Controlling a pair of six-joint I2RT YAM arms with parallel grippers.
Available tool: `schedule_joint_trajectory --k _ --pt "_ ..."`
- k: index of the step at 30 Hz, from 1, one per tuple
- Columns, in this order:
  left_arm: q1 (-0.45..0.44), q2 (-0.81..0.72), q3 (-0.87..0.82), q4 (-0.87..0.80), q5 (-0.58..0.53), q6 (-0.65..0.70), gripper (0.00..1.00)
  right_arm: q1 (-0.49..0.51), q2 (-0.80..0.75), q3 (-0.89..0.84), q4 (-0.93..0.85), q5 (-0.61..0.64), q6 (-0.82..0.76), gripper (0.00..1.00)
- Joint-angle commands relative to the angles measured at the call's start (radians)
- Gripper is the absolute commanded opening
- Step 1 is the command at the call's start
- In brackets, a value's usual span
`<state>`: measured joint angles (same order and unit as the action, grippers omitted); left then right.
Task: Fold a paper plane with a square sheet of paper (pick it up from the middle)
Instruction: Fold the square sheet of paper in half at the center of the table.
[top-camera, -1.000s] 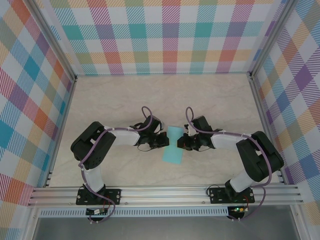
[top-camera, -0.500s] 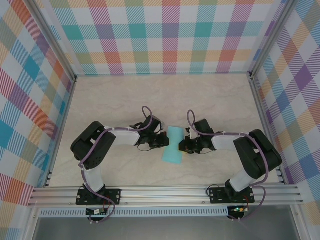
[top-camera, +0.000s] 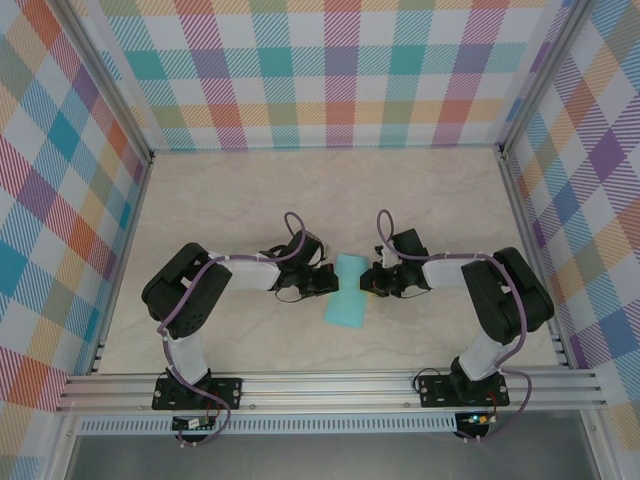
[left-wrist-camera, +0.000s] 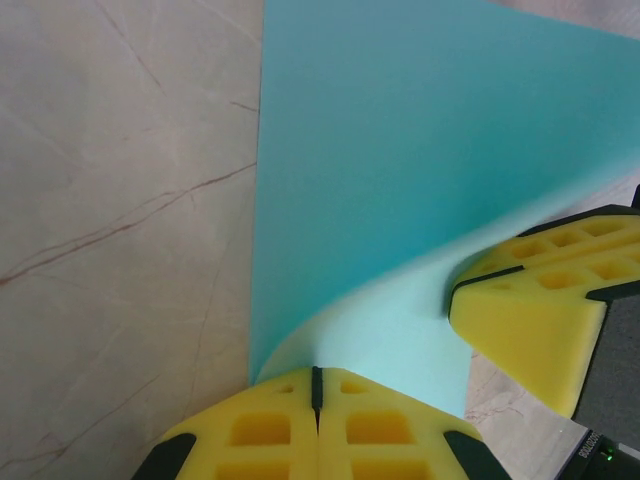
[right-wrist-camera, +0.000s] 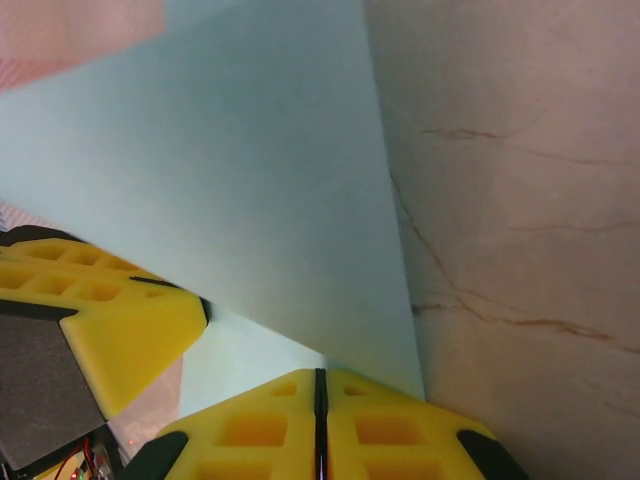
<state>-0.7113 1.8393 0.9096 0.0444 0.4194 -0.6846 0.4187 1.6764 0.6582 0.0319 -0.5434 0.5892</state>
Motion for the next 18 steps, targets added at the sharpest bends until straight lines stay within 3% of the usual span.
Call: schedule_joint_trajectory --k 1,9,18 --pt "-0.017 0.076 -0.037 -0.161 -0.098 0.026 0.0 -0.002 0.018 -0.02 -0.004 -0.003 -0.015 0.09" --pt "-0.017 0.075 -0.037 -0.162 -0.099 0.028 0.0 -0.006 -0.056 0.07 -0.067 -0.013 -0.026 0.11" --pt "-0.017 0.071 -0.039 -0.163 -0.099 0.03 0.0 -0.036 0.077 0.077 -0.038 0.004 -0.044 0.1"
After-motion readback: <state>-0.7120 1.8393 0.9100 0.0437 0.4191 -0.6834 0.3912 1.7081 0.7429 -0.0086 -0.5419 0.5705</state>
